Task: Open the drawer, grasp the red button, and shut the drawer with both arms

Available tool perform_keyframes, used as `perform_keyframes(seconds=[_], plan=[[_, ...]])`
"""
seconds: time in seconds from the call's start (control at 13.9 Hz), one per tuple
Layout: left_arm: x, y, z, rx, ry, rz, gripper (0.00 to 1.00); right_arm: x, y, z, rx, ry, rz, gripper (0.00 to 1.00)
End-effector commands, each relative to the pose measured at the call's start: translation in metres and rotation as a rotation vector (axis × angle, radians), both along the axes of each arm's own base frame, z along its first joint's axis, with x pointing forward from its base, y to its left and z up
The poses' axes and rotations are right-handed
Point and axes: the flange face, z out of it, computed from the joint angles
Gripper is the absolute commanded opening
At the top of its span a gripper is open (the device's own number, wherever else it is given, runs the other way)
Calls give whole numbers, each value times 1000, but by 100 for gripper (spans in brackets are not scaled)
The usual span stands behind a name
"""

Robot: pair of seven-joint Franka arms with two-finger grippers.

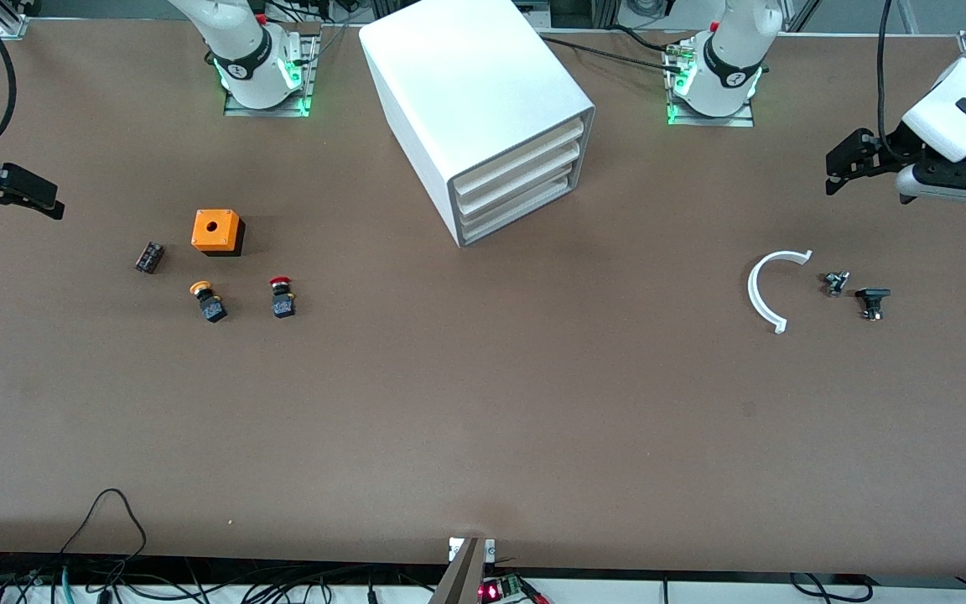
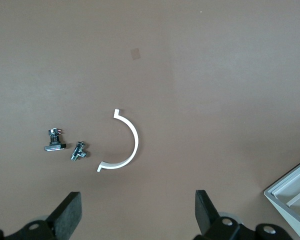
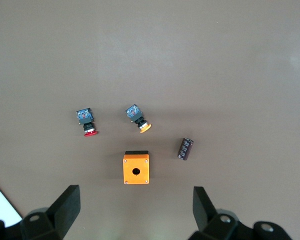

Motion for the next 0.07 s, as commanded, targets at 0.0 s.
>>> perform_keyframes(seconds=[0.0], plan=[[2, -1, 5, -19, 8, 9, 100, -6, 7, 8, 7, -13, -37, 100]])
